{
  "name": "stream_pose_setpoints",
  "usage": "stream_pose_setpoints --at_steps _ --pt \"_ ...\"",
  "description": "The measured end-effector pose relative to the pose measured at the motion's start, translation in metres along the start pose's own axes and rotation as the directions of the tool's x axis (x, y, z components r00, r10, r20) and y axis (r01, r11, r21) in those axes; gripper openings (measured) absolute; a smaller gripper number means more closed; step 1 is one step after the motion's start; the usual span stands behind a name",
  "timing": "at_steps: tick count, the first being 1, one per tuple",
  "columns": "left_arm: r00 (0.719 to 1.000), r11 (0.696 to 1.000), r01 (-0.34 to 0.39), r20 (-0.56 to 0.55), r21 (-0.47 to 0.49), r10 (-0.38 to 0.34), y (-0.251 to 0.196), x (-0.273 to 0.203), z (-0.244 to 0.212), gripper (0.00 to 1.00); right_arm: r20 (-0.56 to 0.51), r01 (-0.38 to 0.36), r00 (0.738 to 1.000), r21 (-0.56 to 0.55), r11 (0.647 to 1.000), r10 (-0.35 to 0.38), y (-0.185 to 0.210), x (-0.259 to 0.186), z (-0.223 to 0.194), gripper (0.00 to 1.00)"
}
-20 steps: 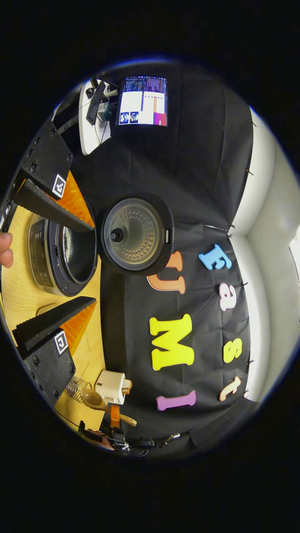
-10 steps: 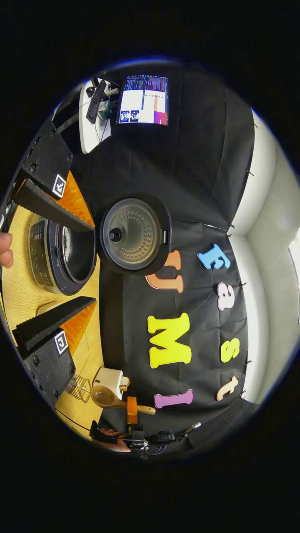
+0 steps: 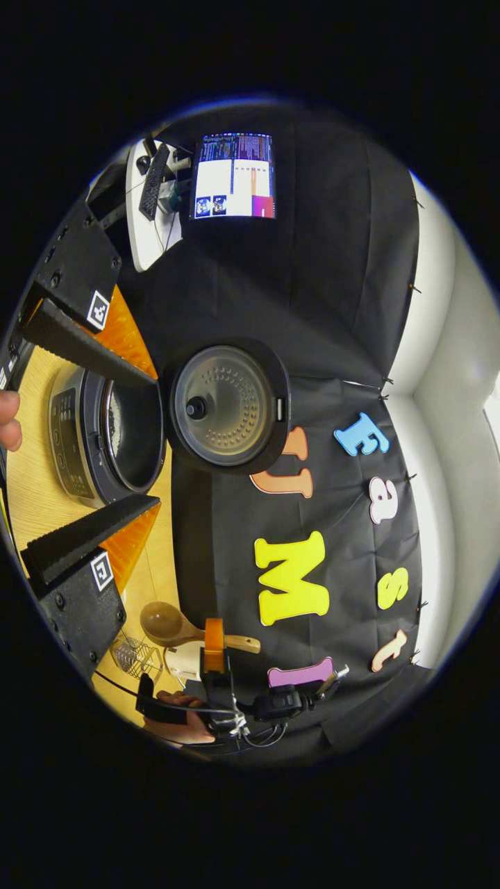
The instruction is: Close the left gripper, press the button to open the rice cooker; take a wooden spoon from the chopstick holder with the right hand, scoop a spoonful of rice and pour it into the rice cooker, then put the wooden spoon back into the chopstick holder.
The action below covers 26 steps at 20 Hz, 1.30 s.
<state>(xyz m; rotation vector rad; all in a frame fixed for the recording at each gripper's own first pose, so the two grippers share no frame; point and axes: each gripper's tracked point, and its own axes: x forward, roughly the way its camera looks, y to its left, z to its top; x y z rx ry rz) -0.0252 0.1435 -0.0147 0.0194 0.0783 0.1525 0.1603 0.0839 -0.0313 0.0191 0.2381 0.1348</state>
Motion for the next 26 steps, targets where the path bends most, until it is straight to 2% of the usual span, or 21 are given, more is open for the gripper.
stream_pose_setpoints --at_steps 4,10,13,19,26 --pt "1.000 1.000 0.004 0.002 -0.005 -0.004 0.000 -0.001 0.001 0.99 -0.060 0.044 0.997 -0.104 0.994 -0.050 0.003 0.012 -0.037 0.00" --pt "1.000 1.000 -0.008 -0.001 -0.016 0.008 0.006 0.000 -0.001 0.99 -0.060 0.125 0.988 -0.264 0.956 -0.145 0.002 0.013 -0.063 0.00" --pt "1.000 1.000 -0.013 -0.004 -0.019 0.013 0.009 -0.001 -0.001 0.99 -0.066 0.124 0.986 -0.312 0.942 -0.152 0.013 0.016 -0.074 0.00" --pt "1.000 0.999 -0.010 -0.008 -0.049 0.009 0.017 -0.002 -0.002 0.99 -0.125 0.048 0.989 -0.212 0.976 -0.076 0.052 0.023 -0.089 0.00" --pt "1.000 0.997 -0.013 -0.014 -0.072 0.012 0.023 -0.003 -0.002 0.99 -0.181 -0.012 0.983 0.004 1.000 0.012 0.076 0.030 -0.095 0.00"
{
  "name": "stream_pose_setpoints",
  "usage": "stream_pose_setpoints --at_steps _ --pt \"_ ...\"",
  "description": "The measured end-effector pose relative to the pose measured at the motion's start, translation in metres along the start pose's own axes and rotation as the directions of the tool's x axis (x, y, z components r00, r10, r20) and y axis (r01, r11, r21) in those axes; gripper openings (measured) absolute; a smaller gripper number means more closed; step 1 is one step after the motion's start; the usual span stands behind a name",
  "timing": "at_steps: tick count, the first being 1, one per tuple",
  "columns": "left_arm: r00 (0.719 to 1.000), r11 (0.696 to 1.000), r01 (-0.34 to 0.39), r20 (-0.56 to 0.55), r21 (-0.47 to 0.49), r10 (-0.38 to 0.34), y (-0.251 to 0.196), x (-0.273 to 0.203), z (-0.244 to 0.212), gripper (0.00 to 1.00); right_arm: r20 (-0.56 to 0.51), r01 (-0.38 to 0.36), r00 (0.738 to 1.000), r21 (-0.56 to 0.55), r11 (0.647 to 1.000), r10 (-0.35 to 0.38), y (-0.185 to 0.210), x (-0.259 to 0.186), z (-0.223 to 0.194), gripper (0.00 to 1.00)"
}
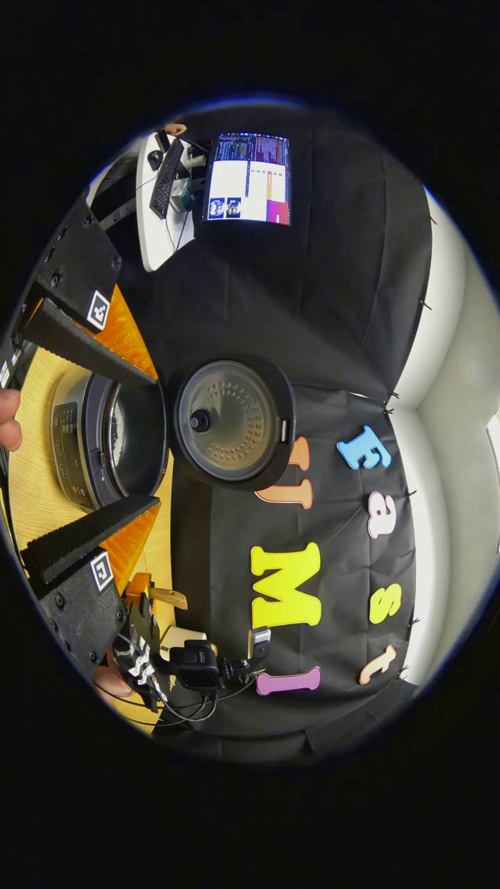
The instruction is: Close the left gripper, press the button to open the rice cooker; take a wooden spoon from the chopstick holder with the right hand, scoop a spoonful of rice and pour it into the rice cooker, then put the wooden spoon back into the chopstick holder.
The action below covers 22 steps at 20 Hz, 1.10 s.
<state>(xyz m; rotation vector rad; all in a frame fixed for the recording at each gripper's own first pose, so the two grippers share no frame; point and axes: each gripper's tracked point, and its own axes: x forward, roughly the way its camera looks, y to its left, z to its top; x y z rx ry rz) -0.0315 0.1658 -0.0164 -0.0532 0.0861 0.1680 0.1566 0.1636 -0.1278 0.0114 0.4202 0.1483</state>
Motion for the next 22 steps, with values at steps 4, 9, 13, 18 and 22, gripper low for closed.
stream_pose_setpoints --at_steps 4,9,13,18,22 --pt "1.000 1.000 0.003 -0.003 0.005 -0.003 -0.002 0.000 0.000 0.99 -0.035 -0.043 0.998 0.199 0.979 0.051 0.006 0.004 0.001 0.00" --pt "1.000 1.000 0.011 -0.005 0.010 -0.010 -0.007 0.000 0.000 0.99 -0.024 -0.084 0.995 0.350 0.933 0.099 0.011 0.007 0.005 0.00" --pt "1.000 1.000 0.011 0.000 0.015 -0.011 -0.007 -0.001 0.002 0.99 -0.016 -0.091 0.994 0.439 0.894 0.109 0.006 0.008 0.008 0.00" --pt "1.000 1.000 0.003 0.007 0.006 -0.003 -0.005 -0.003 0.004 1.00 0.005 -0.081 0.996 0.530 0.844 0.092 -0.026 0.007 0.009 0.00" --pt "1.000 1.000 0.001 0.013 -0.013 -0.001 -0.007 -0.001 0.005 0.99 0.033 -0.078 0.997 0.585 0.807 0.073 -0.057 -0.002 0.018 0.00"
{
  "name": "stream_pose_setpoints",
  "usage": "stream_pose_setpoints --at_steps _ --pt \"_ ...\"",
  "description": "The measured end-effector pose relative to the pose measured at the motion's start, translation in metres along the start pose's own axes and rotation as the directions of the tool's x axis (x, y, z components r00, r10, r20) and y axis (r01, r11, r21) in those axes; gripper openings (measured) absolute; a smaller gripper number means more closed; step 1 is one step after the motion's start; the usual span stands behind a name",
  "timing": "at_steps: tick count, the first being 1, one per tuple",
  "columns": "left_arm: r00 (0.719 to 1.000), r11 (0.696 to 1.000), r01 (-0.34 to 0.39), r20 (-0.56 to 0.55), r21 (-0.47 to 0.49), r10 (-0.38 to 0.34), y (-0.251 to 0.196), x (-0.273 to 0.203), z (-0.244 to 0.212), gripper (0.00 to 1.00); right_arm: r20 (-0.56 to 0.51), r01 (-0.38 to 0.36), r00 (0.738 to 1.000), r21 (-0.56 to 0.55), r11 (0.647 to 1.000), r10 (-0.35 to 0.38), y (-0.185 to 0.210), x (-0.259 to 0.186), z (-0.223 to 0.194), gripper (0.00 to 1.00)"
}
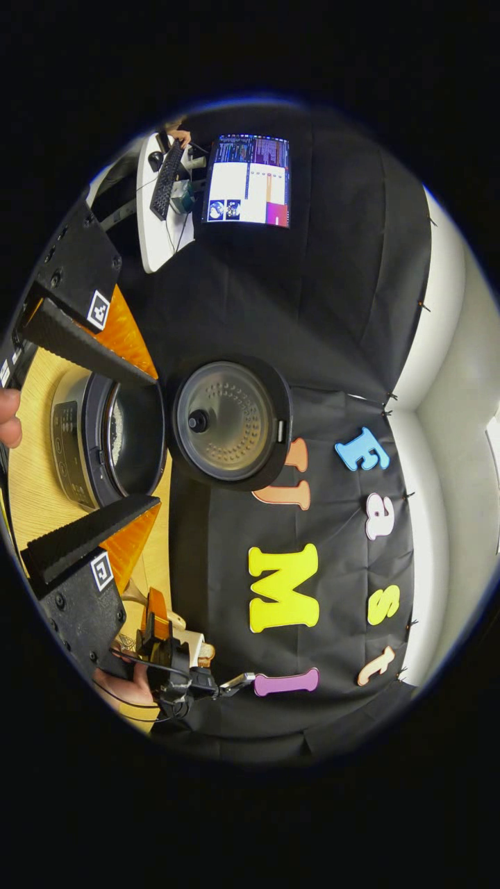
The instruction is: Close the left gripper, press the button to open the rice cooker; take a wooden spoon from the chopstick holder with the right hand, scoop a spoonful of rice and pour it into the rice cooker, then put the wooden spoon back into the chopstick holder.
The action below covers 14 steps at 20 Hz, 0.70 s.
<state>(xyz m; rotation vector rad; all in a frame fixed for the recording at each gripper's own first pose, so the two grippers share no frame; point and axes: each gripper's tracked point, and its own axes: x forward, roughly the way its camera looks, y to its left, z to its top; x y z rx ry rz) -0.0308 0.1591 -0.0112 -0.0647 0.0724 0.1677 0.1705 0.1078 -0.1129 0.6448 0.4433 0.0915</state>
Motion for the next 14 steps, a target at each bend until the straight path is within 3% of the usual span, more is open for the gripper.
stream_pose_setpoints --at_steps 5,10,14 --pt "1.000 1.000 -0.001 -0.011 0.015 0.001 -0.007 0.002 -0.004 0.99 0.037 -0.027 0.999 0.129 0.991 0.023 -0.022 -0.012 0.030 0.00" --pt "1.000 0.999 0.006 -0.001 0.038 -0.006 -0.012 0.002 -0.002 1.00 0.041 -0.069 0.997 0.272 0.960 0.060 -0.031 -0.016 0.042 0.00" --pt "1.000 0.999 -0.001 0.010 0.052 0.000 -0.006 0.001 -0.001 0.99 0.038 -0.097 0.995 0.287 0.953 0.090 -0.012 -0.017 0.051 0.00"
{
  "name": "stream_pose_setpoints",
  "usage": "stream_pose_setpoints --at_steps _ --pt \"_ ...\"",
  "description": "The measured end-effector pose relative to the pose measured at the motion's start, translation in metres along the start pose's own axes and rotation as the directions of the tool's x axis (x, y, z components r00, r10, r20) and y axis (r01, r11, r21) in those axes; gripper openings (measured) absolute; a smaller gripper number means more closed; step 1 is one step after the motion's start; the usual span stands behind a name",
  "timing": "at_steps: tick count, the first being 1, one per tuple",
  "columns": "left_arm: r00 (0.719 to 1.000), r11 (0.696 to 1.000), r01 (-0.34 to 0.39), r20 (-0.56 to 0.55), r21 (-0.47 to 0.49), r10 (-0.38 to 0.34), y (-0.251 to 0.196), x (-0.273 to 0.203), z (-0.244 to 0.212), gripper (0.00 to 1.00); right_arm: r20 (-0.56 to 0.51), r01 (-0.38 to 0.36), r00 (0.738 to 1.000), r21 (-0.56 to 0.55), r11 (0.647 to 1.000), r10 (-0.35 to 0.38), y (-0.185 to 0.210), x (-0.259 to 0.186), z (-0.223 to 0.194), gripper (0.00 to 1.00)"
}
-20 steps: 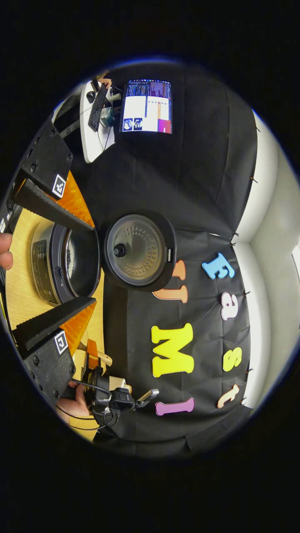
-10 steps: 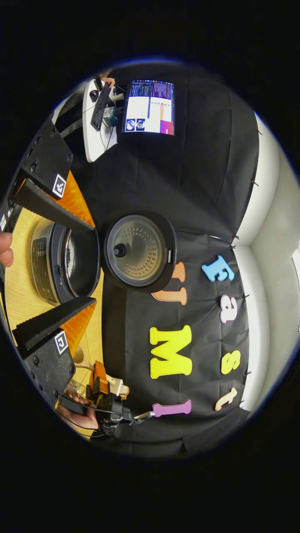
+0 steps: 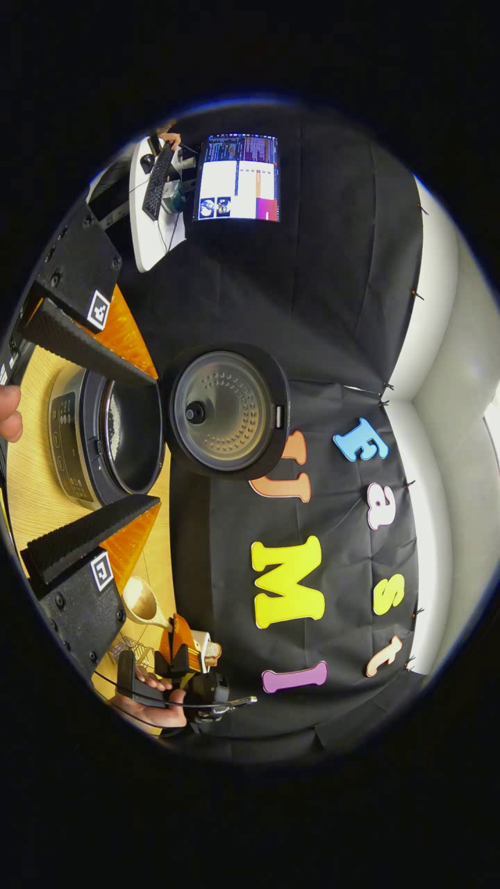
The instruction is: Close the left gripper, press the button to open the rice cooker; take a wooden spoon from the chopstick holder with the right hand, scoop a spoonful of rice and pour it into the rice cooker, then put the wooden spoon back into the chopstick holder.
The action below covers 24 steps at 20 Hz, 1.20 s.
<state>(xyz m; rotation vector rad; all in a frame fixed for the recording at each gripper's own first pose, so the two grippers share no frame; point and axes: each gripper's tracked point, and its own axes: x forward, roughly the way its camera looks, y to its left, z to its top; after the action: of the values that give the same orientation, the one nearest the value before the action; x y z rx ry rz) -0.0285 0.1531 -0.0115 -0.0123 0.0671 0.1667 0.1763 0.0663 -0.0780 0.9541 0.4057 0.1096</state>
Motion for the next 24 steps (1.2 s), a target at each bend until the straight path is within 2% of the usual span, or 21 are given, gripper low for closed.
stream_pose_setpoints --at_steps 3,5,8,14,19,24 --pt "0.999 0.998 -0.047 0.019 -0.036 0.047 0.019 0.004 0.001 0.99 -0.028 -0.050 0.998 -0.015 0.999 0.049 0.029 0.002 -0.014 0.00" --pt "0.999 0.996 -0.049 -0.009 -0.069 0.048 0.022 0.007 -0.007 1.00 -0.077 -0.075 0.994 -0.004 0.997 0.074 0.047 0.007 -0.026 0.00" --pt "0.998 0.997 -0.057 -0.021 -0.060 0.056 0.033 0.007 -0.011 0.99 -0.154 -0.104 0.981 0.069 0.992 0.114 0.075 0.016 -0.045 0.00" --pt "0.997 0.997 -0.065 -0.046 -0.045 0.063 0.047 0.005 -0.017 0.99 -0.224 -0.171 0.959 0.023 0.985 0.172 0.142 0.039 -0.089 0.00" --pt "0.994 0.995 -0.097 -0.054 -0.032 0.095 0.066 0.001 -0.020 0.99 -0.231 -0.227 0.954 -0.134 0.965 0.192 0.196 0.066 -0.118 0.00" --pt "0.992 0.994 -0.113 -0.051 -0.013 0.112 0.075 -0.003 -0.018 0.99 -0.222 -0.231 0.961 -0.307 0.923 0.167 0.216 0.082 -0.143 0.00"
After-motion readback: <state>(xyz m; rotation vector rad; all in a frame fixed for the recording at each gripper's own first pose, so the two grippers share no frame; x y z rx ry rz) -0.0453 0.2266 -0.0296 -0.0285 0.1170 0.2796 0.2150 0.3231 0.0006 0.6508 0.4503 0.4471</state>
